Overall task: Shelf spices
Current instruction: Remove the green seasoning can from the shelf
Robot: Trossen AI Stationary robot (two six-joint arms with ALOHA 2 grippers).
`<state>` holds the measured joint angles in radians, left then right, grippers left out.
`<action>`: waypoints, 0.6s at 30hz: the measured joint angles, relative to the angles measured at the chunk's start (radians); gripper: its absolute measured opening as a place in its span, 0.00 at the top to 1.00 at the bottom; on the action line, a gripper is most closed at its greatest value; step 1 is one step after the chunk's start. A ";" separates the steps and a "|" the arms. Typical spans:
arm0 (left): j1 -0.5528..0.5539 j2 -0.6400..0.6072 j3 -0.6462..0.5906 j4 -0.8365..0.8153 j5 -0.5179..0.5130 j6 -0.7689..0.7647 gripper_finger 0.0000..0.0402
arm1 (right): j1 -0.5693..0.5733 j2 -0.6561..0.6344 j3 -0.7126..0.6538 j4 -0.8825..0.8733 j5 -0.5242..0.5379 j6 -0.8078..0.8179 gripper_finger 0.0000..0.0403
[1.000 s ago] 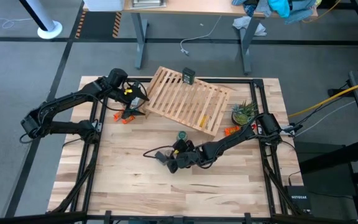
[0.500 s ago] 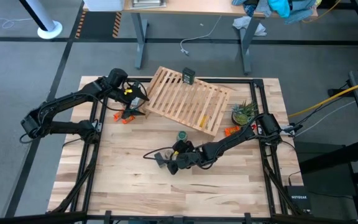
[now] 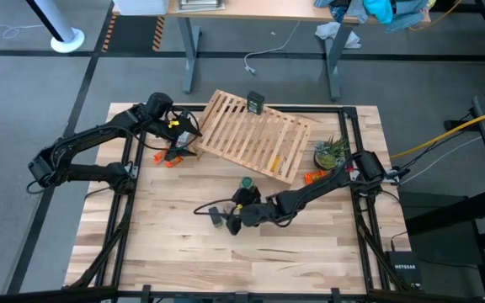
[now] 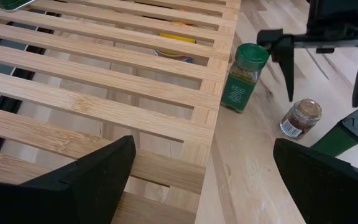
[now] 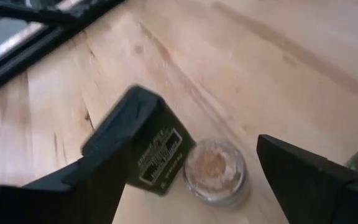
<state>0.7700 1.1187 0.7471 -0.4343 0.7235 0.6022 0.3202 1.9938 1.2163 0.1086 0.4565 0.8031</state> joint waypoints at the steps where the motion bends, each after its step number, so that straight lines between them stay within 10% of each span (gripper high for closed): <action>1: 0.000 0.000 0.000 0.001 0.000 0.000 0.06 | 0.000 -0.008 0.000 0.000 0.007 -0.004 0.14; 18: 0.000 0.000 0.000 0.001 0.000 0.000 0.06 | 0.001 -0.028 0.000 0.336 -0.061 -0.271 0.16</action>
<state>0.7704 1.1191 0.7471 -0.4337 0.7235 0.6022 0.3210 1.9659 1.2160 0.4448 0.3953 0.5320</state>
